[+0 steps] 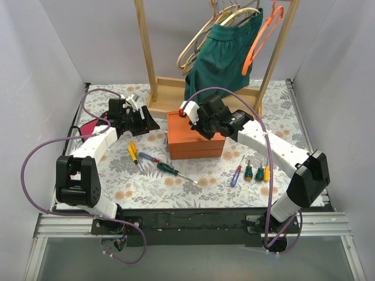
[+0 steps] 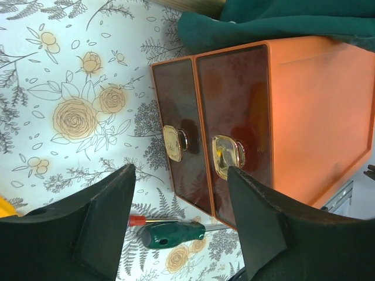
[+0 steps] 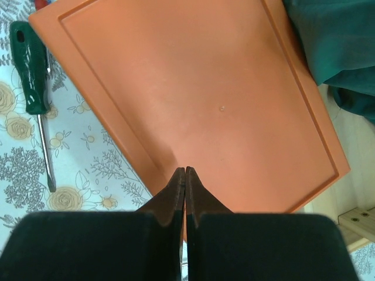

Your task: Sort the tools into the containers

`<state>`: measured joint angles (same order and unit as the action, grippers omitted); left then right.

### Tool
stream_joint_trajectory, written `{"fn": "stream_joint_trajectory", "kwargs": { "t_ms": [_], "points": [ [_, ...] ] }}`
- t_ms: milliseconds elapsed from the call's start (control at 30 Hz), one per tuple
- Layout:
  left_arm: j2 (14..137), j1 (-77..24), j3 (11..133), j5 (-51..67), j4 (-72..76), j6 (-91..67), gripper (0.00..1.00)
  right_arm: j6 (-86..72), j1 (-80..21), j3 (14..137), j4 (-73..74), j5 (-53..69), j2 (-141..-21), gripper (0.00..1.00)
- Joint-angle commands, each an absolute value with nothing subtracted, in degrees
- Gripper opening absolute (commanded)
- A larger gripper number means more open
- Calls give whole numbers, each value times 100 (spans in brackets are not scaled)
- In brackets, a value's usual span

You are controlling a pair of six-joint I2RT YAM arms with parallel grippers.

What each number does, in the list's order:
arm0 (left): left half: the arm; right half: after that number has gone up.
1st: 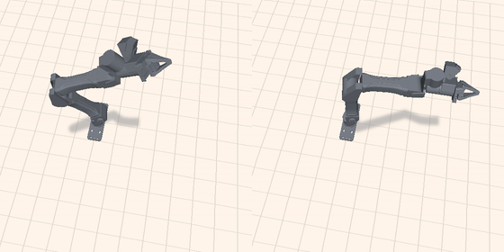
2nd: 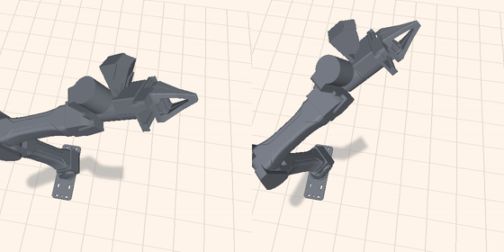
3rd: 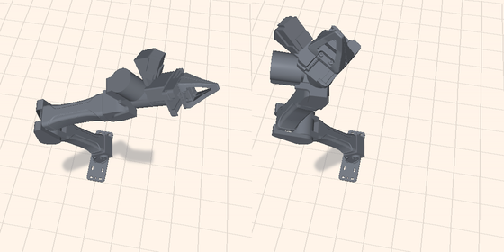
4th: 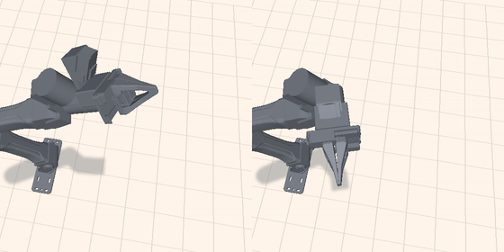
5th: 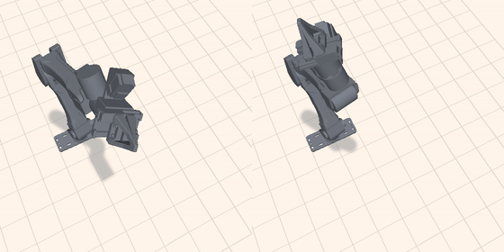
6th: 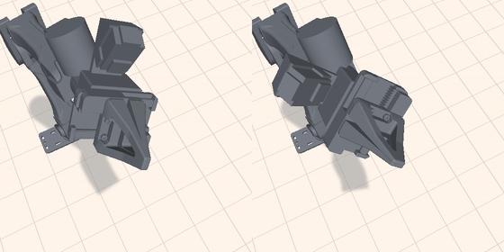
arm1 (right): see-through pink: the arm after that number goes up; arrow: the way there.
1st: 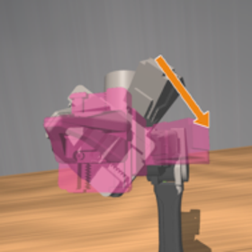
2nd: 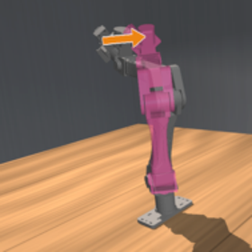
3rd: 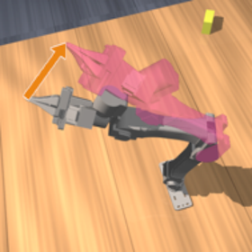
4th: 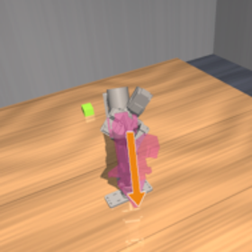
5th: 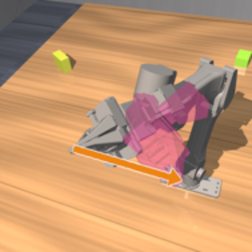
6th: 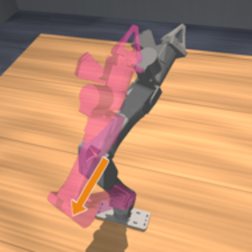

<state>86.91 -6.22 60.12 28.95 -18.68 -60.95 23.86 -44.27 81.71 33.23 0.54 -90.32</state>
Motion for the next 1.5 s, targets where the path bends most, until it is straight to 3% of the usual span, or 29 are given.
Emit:
{"fn": "stream_joint_trajectory", "kwargs": {
  "t_ms": [0, 567, 933, 1467],
  "points": [
    [8841, -606, 6372, 3225, -1934, -6161, 63, 2110, -4324, 8358, 2988, 79, -9176, 1],
    [9421, -615, 6416, 3858, -1635, -6364, 67, 2057, -4043, 8147, 2821, 35, -9413, 1],
    [9800, -615, 7109, 3042, -2495, -5846, 67, 2144, -4008, 8104, 2769, -246, -9492, 1],
    [9589, -738, 7260, 3761, -2672, -5951, 70, 2180, -3938, 8007, 2698, -290, -9510, 1]
  ]
}}
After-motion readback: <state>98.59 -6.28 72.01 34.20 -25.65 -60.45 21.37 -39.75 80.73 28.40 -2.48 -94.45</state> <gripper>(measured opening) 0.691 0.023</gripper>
